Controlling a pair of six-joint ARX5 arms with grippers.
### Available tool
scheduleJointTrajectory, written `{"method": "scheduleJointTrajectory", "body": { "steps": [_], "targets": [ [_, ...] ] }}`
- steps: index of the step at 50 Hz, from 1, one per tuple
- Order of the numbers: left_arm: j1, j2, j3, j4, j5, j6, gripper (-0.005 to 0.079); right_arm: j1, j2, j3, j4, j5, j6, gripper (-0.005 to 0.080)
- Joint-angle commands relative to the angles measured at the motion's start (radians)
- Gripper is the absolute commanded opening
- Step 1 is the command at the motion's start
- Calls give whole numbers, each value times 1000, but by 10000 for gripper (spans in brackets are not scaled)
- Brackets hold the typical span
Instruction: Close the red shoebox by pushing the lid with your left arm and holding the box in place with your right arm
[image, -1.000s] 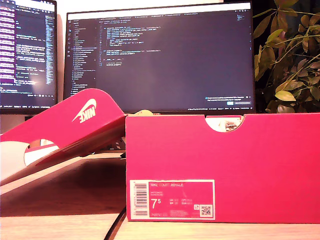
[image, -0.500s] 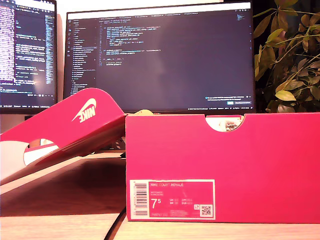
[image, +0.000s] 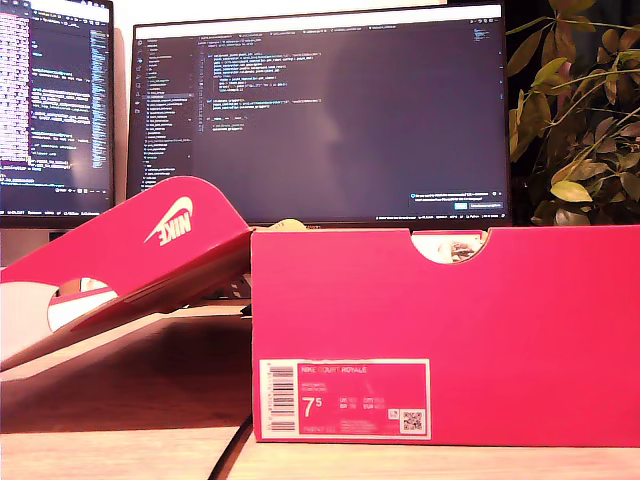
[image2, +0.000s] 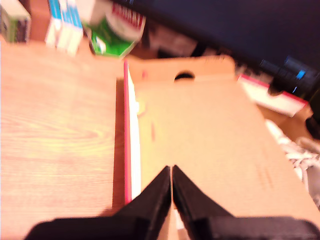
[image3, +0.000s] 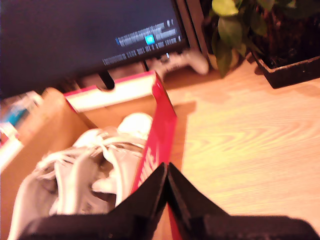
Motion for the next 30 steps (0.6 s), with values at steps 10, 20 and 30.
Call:
{"method": "scheduleJointTrajectory", "body": {
  "steps": [10,20,30],
  "targets": [
    [14,282,161,-63,24,93,-19,5,294,182,-38,-1,-135,-12],
    [51,487,259,-125,64,150,-19,5,499,286,-38,-1,-210,-12],
    [78,655,323,-137,76,197,-19,5,672,343,-29,-1,-251,-12]
  ]
}}
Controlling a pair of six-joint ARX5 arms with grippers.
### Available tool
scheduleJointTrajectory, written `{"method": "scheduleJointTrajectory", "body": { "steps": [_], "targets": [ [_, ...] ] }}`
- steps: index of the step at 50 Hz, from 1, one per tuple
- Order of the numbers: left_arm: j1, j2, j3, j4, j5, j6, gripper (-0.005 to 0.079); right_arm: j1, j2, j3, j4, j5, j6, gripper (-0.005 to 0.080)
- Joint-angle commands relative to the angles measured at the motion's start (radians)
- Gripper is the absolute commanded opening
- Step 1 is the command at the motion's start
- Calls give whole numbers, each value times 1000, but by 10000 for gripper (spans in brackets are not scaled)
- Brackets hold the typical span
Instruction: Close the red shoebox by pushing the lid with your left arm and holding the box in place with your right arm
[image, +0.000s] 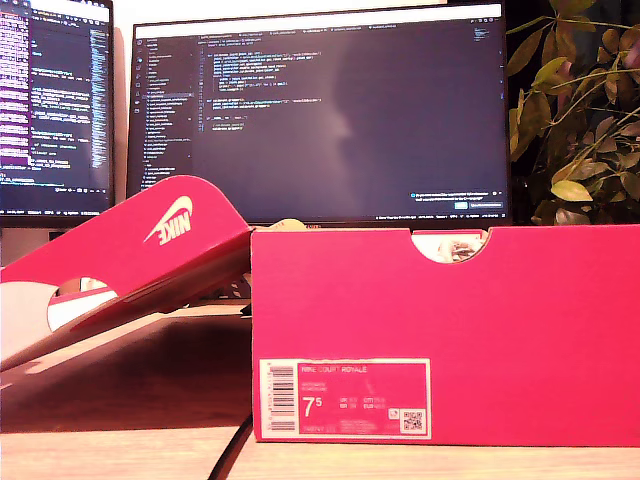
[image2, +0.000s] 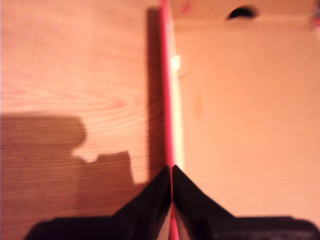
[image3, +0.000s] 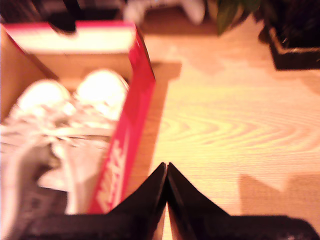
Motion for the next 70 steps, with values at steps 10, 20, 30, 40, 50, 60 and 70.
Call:
{"method": "scheduleJointTrajectory", "body": {
  "steps": [10,20,30,40,50,60,70],
  "targets": [
    [9,188,67,-21,23,33,-19,5,164,24,26,-13,-23,-12],
    [9,287,109,-59,23,60,-19,21,259,24,69,-38,-19,-12],
    [8,339,131,-95,58,73,-19,100,322,24,139,-39,-14,-12],
    [8,343,131,-132,114,74,-19,192,399,25,197,-37,11,-12],
    [3,348,131,-173,195,77,-19,221,437,28,211,-37,11,-12],
    [1,348,136,-167,278,77,-19,220,437,28,228,-36,11,-12],
    [1,346,194,-187,368,77,-19,220,437,28,226,-36,10,-12]
  ]
}}
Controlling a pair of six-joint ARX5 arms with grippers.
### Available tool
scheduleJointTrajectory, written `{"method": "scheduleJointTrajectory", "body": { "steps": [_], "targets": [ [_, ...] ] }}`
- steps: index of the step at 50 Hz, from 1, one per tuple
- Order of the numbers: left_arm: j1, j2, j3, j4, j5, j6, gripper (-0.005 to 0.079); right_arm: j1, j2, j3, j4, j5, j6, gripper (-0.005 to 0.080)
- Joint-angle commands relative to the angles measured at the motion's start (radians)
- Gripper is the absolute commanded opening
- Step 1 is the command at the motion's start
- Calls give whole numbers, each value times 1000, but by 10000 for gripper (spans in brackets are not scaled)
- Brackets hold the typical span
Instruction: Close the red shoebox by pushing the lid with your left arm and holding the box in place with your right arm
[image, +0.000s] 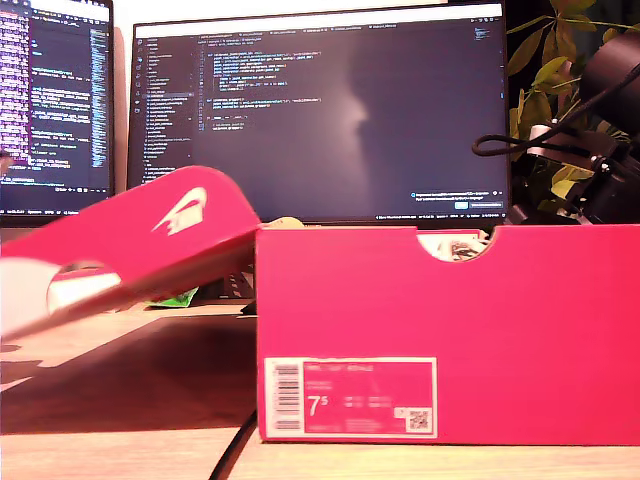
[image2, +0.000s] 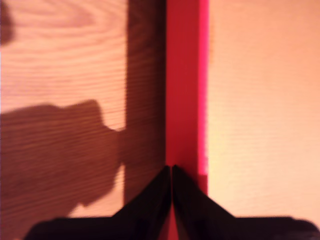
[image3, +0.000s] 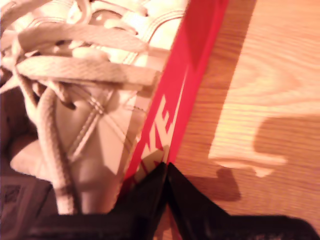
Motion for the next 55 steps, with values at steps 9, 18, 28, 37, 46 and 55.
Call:
{"method": "scheduleJointTrajectory", "body": {
  "steps": [9,18,28,37,46,55],
  "targets": [
    [-16,6,151,-103,76,51,-19,12,5,14,13,-19,2,-12],
    [-16,-23,263,-231,98,93,-19,13,5,14,16,-19,0,-12],
    [-32,-100,318,-297,146,106,-19,17,5,14,17,-34,0,-12],
    [-80,-174,318,-303,181,86,-19,52,5,14,29,-70,3,-12],
    [-150,-209,319,-268,185,47,-19,117,5,15,37,-72,5,-12],
    [-232,-209,323,-188,189,-14,-19,142,5,24,26,-64,35,-13]
  ]
}}
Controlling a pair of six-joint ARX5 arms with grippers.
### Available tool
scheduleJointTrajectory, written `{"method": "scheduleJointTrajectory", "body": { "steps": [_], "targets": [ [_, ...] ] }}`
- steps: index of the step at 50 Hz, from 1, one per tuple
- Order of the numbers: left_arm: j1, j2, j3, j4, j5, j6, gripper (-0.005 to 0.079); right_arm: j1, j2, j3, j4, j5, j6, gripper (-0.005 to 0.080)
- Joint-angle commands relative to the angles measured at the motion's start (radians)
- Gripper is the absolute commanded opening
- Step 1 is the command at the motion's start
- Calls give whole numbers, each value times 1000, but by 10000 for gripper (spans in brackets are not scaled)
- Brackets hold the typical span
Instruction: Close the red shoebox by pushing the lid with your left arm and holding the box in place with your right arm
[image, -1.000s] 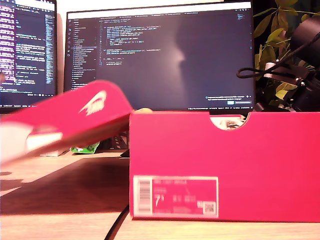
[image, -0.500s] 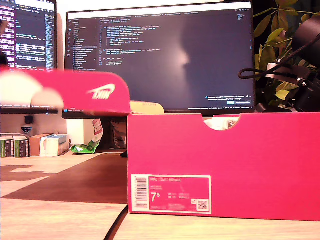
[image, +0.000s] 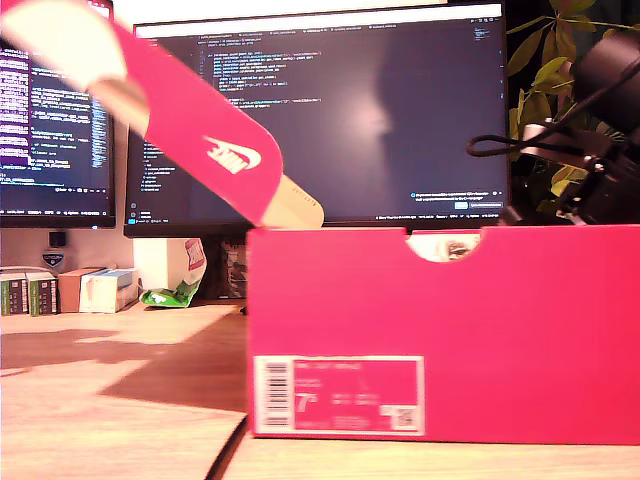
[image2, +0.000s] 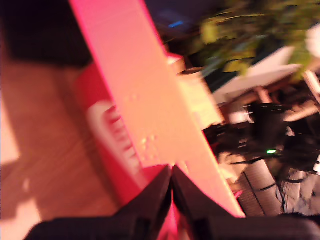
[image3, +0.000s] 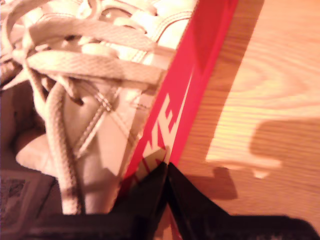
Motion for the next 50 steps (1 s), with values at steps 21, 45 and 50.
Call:
{"method": "scheduleJointTrajectory", "body": {
  "steps": [21,45,50],
  "targets": [
    [-260,39,-55,212,-9,-185,-19,-5,-5,84,-88,64,-18,-12],
    [-435,39,-55,616,-245,-192,-19,-256,-165,174,-241,156,-115,-12],
    [-437,39,-48,708,-298,-174,-19,-278,-200,174,-254,156,-115,-12]
  ]
}}
